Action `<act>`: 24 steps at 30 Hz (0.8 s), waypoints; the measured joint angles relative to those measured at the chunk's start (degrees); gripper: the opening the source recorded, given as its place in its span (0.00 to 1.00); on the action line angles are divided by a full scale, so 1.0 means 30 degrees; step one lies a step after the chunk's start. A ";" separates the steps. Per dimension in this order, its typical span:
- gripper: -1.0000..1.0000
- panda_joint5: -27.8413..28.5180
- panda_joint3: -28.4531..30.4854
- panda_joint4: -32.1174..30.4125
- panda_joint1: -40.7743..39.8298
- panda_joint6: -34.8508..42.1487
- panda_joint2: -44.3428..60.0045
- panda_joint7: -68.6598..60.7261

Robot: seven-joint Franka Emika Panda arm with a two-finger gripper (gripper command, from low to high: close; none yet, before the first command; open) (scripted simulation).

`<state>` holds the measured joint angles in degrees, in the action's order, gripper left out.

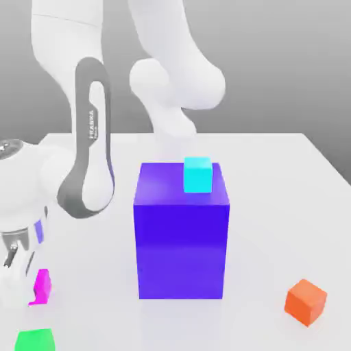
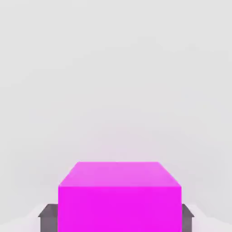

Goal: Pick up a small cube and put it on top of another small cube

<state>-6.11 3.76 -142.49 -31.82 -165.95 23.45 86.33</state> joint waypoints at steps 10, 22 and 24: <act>0.00 0.1271 0.0137 0.0781 0.0811 0.3840 -0.3060 0.0152; 1.00 0.2245 -0.1537 0.6019 0.2420 0.5318 0.0683 -0.1898; 1.00 0.2243 -0.1537 0.6019 0.2420 0.5315 0.0683 -0.1900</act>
<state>0.62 -0.85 -124.43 -24.56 -150.00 25.50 80.63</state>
